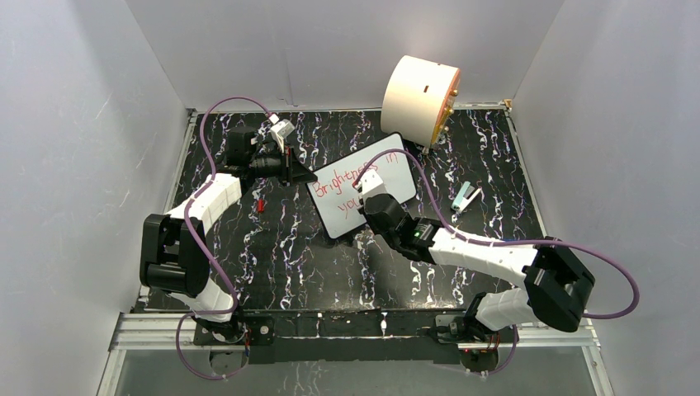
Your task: Write a sentence on the whiteboard
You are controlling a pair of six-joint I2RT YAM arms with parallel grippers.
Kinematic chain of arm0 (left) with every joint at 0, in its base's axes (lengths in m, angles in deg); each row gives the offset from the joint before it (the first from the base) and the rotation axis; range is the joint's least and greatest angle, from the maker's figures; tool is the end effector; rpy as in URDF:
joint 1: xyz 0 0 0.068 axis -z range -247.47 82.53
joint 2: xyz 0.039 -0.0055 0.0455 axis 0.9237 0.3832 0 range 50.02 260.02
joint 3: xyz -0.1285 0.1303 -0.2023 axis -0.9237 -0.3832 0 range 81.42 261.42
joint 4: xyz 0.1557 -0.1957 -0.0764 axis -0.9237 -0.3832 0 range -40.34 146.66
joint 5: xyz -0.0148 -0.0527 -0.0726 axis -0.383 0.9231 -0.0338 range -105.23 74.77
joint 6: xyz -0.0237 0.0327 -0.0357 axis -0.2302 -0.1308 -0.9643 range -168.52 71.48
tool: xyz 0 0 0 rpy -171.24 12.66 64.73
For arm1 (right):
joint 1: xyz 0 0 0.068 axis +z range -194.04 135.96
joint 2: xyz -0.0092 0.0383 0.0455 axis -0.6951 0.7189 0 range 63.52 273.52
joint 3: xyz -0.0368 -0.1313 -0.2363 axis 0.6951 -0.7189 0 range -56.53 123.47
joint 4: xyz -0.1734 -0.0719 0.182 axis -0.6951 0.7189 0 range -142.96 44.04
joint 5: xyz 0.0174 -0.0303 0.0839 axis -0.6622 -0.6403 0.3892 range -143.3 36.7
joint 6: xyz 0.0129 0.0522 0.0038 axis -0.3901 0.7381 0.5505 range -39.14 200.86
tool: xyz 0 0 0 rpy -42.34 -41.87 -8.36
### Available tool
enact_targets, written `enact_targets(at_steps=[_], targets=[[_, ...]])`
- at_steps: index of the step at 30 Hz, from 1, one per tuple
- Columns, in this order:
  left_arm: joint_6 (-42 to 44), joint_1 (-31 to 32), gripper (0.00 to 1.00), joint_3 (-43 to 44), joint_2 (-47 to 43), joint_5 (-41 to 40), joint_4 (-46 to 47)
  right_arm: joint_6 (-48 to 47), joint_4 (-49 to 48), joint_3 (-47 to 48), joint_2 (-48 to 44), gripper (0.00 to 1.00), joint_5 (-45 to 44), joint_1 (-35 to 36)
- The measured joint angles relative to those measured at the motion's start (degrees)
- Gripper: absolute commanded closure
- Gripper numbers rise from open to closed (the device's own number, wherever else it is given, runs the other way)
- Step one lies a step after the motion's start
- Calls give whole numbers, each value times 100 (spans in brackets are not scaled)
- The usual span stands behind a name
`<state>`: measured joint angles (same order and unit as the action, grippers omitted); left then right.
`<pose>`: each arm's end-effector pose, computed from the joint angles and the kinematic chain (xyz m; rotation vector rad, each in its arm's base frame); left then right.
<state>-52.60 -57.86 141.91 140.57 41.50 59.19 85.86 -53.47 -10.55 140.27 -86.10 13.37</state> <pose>0.3378 -0.0873 0.2635 0.7127 1.8671 -1.1555 0.1726 0.2344 0.2444 -0.5743 1.9254 0.0908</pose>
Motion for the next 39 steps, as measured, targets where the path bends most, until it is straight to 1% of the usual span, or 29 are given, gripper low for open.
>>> enact_targets(at_steps=[14, 39], targets=[[0, 0, 100, 0, 0, 2, 0, 72, 76, -46, -17, 100, 0, -2], [2, 2, 100, 0, 0, 0, -2, -240, -142, 166, 37, 100, 48, -98]])
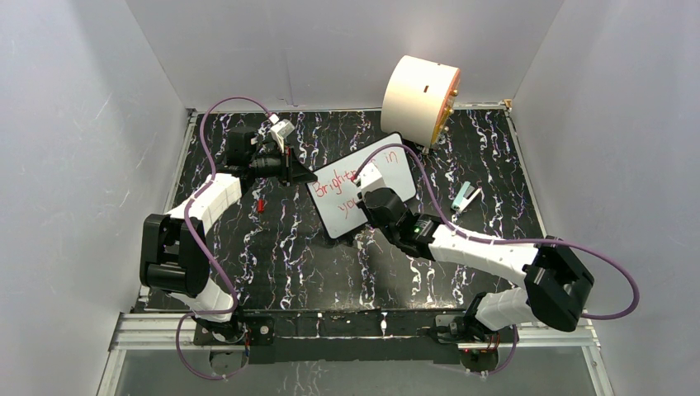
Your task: Write a sentence on the whiteboard
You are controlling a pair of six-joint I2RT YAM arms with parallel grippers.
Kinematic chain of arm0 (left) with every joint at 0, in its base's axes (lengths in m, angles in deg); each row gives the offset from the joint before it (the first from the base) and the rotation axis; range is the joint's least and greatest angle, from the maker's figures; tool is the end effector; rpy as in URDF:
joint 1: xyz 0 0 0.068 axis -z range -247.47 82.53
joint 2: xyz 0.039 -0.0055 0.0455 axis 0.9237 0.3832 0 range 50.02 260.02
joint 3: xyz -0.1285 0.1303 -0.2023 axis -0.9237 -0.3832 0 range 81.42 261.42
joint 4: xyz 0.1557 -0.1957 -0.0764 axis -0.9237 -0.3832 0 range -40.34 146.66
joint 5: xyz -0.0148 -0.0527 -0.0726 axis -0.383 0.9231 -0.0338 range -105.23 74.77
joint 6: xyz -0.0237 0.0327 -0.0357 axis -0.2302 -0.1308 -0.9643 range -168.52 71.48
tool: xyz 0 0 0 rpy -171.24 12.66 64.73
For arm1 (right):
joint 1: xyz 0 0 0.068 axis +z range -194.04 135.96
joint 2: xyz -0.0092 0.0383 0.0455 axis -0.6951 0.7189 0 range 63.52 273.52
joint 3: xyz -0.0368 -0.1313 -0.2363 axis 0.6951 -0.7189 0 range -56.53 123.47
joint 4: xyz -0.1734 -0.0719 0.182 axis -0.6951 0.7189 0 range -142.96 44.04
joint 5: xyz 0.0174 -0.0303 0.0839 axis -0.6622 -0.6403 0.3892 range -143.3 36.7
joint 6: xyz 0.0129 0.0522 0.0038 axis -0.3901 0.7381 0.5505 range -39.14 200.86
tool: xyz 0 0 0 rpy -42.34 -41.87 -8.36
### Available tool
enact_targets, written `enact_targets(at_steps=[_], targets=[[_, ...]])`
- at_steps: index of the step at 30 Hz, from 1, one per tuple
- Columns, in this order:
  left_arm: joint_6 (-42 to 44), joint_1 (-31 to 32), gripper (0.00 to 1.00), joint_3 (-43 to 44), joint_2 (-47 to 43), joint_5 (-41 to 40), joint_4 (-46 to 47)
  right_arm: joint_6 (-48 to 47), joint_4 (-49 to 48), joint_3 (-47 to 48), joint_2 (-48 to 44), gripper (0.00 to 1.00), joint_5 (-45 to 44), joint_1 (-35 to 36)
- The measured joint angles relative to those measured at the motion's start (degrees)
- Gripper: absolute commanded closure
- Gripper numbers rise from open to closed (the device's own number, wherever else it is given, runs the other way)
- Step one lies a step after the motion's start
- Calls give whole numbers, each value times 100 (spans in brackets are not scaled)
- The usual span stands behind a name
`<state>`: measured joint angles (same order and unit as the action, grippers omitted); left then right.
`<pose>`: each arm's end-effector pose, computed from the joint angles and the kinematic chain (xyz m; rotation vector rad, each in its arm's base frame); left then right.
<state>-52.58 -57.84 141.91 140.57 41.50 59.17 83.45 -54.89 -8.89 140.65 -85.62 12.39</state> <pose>0.3378 -0.0874 0.2635 0.7132 1.8672 -1.1556 0.1796 0.2364 0.2544 -0.5756 1.8877 0.0901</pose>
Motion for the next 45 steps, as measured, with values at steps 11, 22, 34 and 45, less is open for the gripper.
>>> enact_targets(at_steps=[11, 22, 34, 45], targets=[[0, 26, 100, 7, 0, -24, -20, 26, 11, 31, 22, 100, 7, -168], [2, 28, 100, 17, 0, -17, -44, 17, 72, 20, -225, 100, 59, -245], [4, 31, 100, 26, 0, -20, -63, 15, 140, -216, -562, 100, 262, -660], [9, 31, 100, 33, 2, -20, -81, 13, 105, -245, -522, 100, 448, -697]])
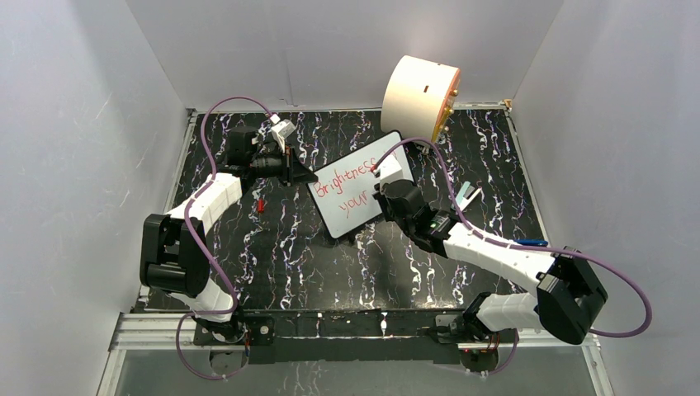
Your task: Write a sentence on the whiteboard
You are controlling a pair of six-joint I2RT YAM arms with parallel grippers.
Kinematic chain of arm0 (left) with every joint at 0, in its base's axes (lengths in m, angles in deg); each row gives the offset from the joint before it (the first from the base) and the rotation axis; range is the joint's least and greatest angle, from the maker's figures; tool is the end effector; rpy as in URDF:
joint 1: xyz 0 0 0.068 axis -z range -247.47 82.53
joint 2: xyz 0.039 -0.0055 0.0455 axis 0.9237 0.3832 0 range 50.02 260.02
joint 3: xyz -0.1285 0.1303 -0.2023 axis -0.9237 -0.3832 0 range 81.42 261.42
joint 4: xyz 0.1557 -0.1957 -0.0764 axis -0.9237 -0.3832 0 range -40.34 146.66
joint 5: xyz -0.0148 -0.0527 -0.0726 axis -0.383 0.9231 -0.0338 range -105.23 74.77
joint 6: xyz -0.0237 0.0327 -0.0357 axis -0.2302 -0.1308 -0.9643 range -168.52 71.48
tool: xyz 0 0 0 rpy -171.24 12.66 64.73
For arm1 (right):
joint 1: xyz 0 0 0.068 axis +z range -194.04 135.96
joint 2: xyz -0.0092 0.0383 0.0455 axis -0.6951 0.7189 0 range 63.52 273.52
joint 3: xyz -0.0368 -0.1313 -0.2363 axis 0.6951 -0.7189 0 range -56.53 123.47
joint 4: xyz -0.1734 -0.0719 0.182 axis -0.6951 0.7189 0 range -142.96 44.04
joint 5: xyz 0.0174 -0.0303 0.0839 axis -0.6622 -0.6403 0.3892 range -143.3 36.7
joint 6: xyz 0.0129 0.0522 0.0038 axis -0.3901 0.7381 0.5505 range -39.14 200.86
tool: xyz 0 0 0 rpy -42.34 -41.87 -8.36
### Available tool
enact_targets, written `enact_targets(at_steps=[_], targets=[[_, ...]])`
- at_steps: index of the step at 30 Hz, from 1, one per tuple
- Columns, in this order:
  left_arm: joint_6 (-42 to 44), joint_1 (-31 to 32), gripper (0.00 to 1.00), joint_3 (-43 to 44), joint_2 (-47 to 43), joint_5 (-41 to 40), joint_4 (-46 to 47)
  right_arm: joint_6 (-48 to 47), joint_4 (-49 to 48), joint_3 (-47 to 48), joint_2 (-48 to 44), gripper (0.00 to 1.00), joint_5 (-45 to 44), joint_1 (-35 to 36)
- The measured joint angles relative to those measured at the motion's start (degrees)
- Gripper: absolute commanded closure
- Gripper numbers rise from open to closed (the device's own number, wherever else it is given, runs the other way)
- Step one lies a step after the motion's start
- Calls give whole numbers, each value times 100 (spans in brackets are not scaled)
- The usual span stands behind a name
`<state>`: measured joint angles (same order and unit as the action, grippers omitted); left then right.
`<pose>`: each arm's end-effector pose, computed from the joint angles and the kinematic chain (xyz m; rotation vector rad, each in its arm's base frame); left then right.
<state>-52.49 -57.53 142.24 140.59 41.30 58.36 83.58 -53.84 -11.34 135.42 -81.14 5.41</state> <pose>0.3375 -0.0892 0.2640 0.7148 1.8750 -1.1581 0.1938 0.2011 0.2621 -0.4937 1.9046 0.1032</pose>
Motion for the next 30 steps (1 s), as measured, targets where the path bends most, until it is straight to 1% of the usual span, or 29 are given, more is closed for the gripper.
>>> enact_targets(at_steps=[30], targets=[[15, 0, 100, 11, 11, -2, -7, -2, -114, -11, 245, 100, 179, -144]])
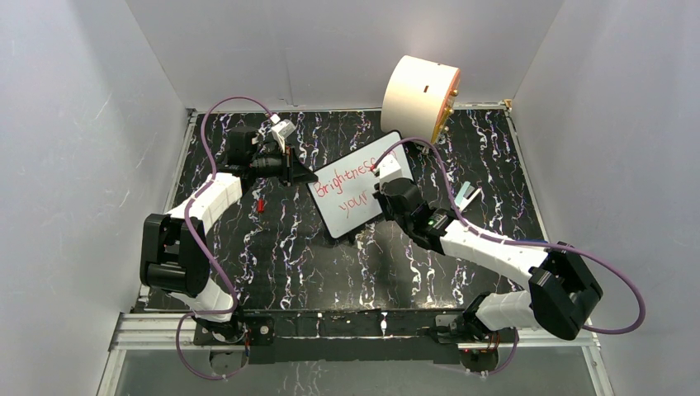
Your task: Write a sentence on the whiteboard
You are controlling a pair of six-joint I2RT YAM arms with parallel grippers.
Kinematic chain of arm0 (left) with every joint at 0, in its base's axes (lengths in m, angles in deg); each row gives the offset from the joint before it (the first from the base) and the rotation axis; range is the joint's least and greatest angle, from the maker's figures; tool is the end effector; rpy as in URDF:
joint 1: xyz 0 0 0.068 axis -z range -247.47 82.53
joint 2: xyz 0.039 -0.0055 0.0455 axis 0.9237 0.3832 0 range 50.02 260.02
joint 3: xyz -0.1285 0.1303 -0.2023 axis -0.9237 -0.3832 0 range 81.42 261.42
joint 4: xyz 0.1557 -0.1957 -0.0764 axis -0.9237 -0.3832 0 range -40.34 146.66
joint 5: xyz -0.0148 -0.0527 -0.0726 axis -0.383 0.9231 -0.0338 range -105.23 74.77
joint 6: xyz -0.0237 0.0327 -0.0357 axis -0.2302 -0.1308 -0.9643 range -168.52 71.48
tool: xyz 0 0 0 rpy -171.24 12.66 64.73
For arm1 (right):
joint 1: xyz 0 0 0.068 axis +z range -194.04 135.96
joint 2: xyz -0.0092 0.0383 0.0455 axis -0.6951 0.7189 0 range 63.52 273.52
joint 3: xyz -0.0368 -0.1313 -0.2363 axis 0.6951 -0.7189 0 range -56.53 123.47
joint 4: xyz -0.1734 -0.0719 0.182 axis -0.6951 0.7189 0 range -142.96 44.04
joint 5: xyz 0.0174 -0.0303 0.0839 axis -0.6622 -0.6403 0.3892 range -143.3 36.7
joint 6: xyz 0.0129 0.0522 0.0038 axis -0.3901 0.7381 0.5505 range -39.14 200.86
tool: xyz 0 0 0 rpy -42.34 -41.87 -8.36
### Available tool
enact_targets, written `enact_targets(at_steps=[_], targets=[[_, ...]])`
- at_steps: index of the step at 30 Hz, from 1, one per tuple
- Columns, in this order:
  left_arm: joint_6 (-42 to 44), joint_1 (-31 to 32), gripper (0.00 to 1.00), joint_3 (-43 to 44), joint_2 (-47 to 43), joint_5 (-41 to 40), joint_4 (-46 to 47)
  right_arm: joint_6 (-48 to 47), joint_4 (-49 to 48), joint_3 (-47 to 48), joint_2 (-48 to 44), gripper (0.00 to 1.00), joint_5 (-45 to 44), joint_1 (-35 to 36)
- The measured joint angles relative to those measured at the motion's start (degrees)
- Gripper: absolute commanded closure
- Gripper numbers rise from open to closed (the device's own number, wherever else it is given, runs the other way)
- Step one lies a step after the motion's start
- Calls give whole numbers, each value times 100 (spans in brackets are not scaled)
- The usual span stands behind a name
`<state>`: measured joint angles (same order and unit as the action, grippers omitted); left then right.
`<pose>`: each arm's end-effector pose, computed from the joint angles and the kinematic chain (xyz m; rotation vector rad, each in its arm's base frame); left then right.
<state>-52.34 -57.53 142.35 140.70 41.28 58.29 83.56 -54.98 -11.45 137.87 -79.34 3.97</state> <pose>0.3379 -0.0893 0.2639 0.7164 1.8748 -1.1566 0.2029 0.2022 0.2518 -0.5041 1.9314 0.1031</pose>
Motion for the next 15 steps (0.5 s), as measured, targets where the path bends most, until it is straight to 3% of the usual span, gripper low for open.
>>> enact_targets(at_steps=[15], targets=[[0, 0, 100, 0, 0, -2, -2, 0, -138, -63, 0, 100, -168, -76]])
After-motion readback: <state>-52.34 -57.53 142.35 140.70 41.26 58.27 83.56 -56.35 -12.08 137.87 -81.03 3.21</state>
